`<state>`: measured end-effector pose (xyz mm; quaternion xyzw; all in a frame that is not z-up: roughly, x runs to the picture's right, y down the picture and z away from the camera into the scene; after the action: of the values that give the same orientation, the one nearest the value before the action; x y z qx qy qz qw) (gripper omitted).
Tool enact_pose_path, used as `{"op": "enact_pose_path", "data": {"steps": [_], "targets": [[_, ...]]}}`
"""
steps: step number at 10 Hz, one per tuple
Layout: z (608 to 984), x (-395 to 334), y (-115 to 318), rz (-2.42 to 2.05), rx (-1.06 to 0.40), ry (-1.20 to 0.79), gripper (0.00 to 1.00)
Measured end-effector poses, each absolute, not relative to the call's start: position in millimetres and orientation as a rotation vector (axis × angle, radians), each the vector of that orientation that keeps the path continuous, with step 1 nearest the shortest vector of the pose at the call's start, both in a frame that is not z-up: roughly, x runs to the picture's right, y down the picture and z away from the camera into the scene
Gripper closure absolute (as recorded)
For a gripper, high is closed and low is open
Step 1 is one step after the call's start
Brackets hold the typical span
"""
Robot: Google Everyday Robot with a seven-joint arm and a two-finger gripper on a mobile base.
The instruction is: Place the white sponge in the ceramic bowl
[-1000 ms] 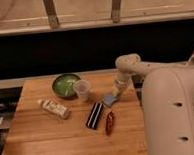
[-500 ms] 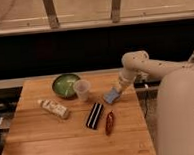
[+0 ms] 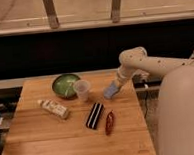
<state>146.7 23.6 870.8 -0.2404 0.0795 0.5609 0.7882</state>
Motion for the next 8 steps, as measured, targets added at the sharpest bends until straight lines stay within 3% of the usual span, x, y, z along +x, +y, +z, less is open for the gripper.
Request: {"op": "enact_pose_path", "data": {"steps": [8], "targets": [[849, 90, -76, 1.143, -0.383, 0.027, 1.0]]}}
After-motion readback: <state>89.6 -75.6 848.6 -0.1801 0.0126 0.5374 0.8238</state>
